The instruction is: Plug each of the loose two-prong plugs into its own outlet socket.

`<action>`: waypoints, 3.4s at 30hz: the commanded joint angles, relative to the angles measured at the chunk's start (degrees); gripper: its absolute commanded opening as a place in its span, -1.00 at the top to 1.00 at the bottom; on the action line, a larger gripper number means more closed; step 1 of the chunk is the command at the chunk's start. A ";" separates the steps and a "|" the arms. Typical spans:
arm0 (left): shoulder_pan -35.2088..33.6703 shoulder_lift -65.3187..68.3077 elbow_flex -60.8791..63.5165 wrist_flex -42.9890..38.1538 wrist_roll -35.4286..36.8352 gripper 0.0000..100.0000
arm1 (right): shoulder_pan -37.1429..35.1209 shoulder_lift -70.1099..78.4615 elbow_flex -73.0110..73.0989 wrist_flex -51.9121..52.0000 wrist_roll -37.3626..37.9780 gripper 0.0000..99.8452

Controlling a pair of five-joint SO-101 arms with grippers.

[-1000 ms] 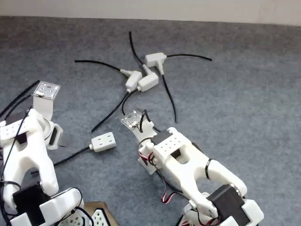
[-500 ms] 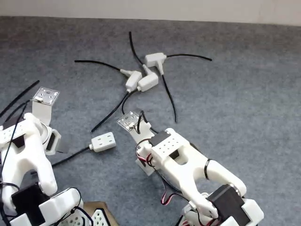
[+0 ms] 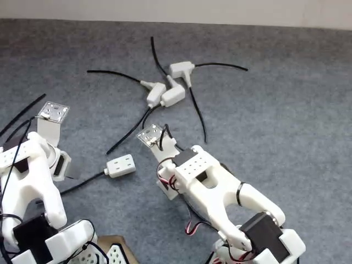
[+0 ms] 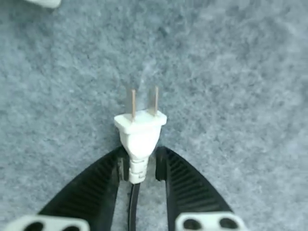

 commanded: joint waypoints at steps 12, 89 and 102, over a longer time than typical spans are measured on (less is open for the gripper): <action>-0.31 -1.89 -0.31 -0.53 -0.53 0.42 | 0.04 -0.31 2.51 -1.98 -1.41 0.78; 37.14 -88.92 38.37 -14.07 18.81 0.41 | -5.76 -24.40 7.87 -12.18 -21.63 0.98; 37.58 -88.92 44.70 -18.81 18.64 0.41 | -17.54 -28.44 12.79 -19.03 -14.59 0.98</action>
